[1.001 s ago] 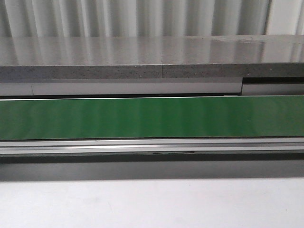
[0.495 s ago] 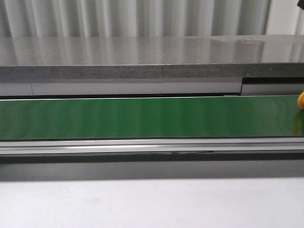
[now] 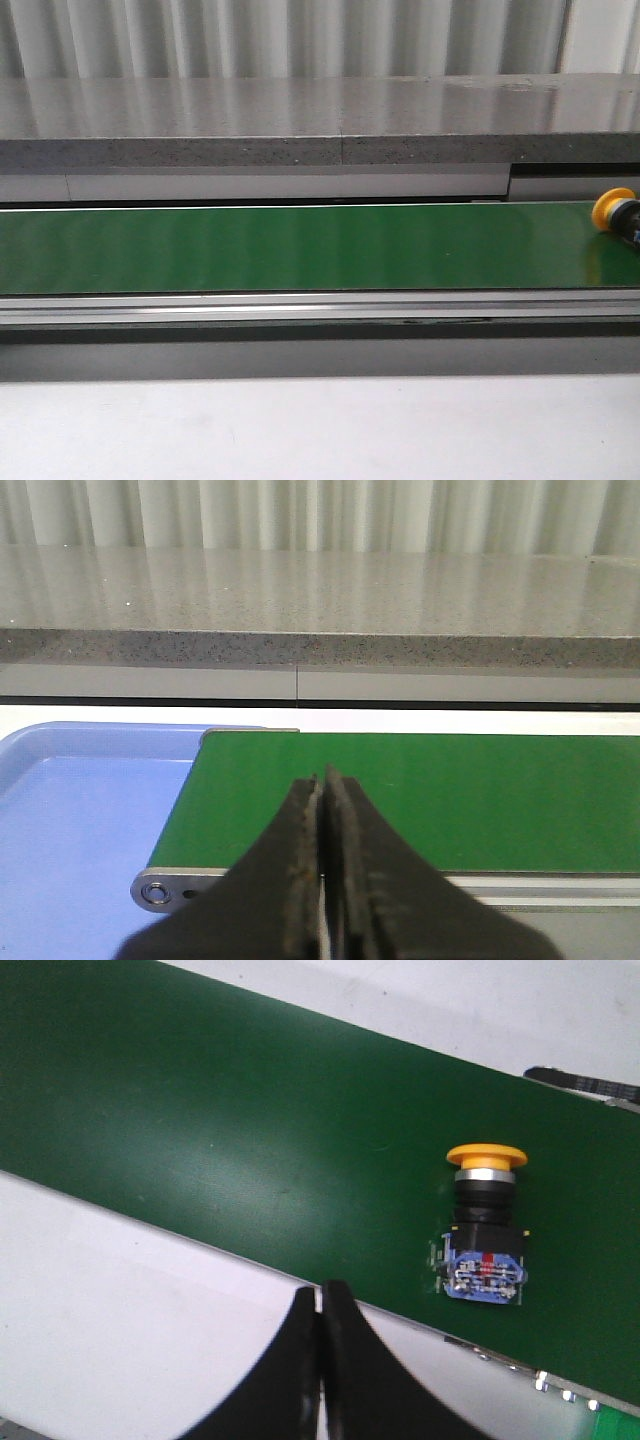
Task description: Move button from right to left
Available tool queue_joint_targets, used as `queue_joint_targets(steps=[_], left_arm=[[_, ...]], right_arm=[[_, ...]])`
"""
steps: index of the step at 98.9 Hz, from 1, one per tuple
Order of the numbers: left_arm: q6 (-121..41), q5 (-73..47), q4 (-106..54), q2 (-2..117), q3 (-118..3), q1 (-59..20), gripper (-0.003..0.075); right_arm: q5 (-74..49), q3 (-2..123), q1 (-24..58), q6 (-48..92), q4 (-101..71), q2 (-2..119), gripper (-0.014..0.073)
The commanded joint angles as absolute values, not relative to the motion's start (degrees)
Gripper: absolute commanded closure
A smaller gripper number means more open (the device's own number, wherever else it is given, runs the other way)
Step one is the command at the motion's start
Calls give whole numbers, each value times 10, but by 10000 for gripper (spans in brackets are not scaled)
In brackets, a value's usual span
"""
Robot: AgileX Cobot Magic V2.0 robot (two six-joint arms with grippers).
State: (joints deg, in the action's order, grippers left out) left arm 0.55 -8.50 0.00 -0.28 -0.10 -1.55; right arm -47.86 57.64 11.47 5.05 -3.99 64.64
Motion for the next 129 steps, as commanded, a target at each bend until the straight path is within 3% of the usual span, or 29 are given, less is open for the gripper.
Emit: queue_joint_targets(steps=[1, 71, 101, 102, 103, 112, 129], left_arm=[[9, -39, 0, -22, 14, -15, 740], [9, -39, 0, -22, 14, -15, 740], [8, 6, 0, -22, 13, -15, 740], [8, -149, 4, 64, -155, -15, 740], [8, -231, 4, 124, -214, -15, 710], [8, -238, 4, 155, -232, -15, 589], [8, -235, 4, 192, -239, -15, 216]], right_arm=[[-430, 560, 119, 57, -42, 590, 660], [-403, 316, 119, 57, -42, 149, 660], [-408, 303, 119, 56, -43, 79, 660], [-409, 303, 119, 56, -43, 79, 660], [-409, 303, 119, 56, -43, 79, 660], [-409, 303, 119, 56, -43, 79, 660], [-409, 303, 119, 56, -43, 79, 660]])
